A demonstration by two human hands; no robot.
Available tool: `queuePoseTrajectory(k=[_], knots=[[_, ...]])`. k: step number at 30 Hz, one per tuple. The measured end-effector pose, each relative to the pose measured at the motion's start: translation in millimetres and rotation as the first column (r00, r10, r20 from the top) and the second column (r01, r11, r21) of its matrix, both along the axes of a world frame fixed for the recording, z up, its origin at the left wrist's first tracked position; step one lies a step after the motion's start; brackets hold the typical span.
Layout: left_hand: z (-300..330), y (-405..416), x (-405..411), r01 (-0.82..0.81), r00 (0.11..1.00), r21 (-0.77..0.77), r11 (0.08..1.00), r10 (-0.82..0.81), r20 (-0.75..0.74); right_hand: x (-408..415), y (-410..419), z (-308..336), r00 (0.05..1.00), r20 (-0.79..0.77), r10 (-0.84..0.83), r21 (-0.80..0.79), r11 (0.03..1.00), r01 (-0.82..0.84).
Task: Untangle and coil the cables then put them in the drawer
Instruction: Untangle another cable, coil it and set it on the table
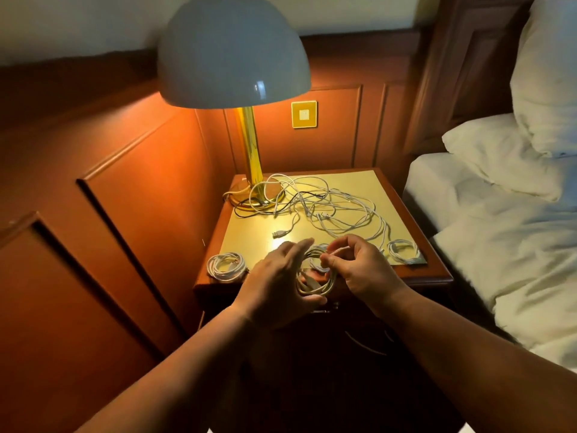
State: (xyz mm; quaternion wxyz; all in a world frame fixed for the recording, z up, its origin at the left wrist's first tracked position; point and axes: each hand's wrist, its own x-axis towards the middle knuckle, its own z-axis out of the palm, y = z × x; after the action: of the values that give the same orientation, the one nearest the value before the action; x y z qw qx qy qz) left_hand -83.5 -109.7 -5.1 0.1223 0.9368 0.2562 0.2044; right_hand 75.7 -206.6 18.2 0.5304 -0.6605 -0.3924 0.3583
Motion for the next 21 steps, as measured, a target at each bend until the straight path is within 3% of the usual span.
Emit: queuePoseTrajectory(k=[5, 9, 14, 18, 20, 21], knots=[[6.6, 47.9, 1.6, -0.025, 0.999, -0.082, 0.996, 0.027, 0.019, 7.1, 36.8, 4.6, 0.998, 0.027, 0.061, -0.068, 0.996, -0.059], [2.3, 104.4, -4.2, -0.187, 0.982, -0.18, 0.966, 0.184, -0.032, 19.9, 69.8, -6.5, 0.964, 0.239, 0.119, -0.152, 0.985, -0.084], [-9.3, 167.6, -8.6, -0.394, 0.913, -0.283, 0.874, 0.339, -0.225, 32.3, 104.0, -20.9, 0.872, 0.45, 0.192, -0.226, 0.969, -0.097], [-18.5, 183.8, -2.6, -0.35, 0.922, -0.367, 0.862, 0.249, -0.296, 36.2, 125.3, -33.9, 0.745, 0.561, 0.361, -0.367, 0.915, -0.167], [-22.4, 183.1, 2.0, -0.301, 0.932, -0.368, 0.88, 0.19, -0.308, 31.1, 132.4, -37.0, 0.6, 0.63, 0.493, -0.448, 0.862, -0.237], [-23.9, 181.7, 3.9, -0.276, 0.938, -0.366, 0.889, 0.167, -0.302, 27.2, 135.4, -38.8, 0.484, 0.677, 0.555, -0.498, 0.829, -0.253]])
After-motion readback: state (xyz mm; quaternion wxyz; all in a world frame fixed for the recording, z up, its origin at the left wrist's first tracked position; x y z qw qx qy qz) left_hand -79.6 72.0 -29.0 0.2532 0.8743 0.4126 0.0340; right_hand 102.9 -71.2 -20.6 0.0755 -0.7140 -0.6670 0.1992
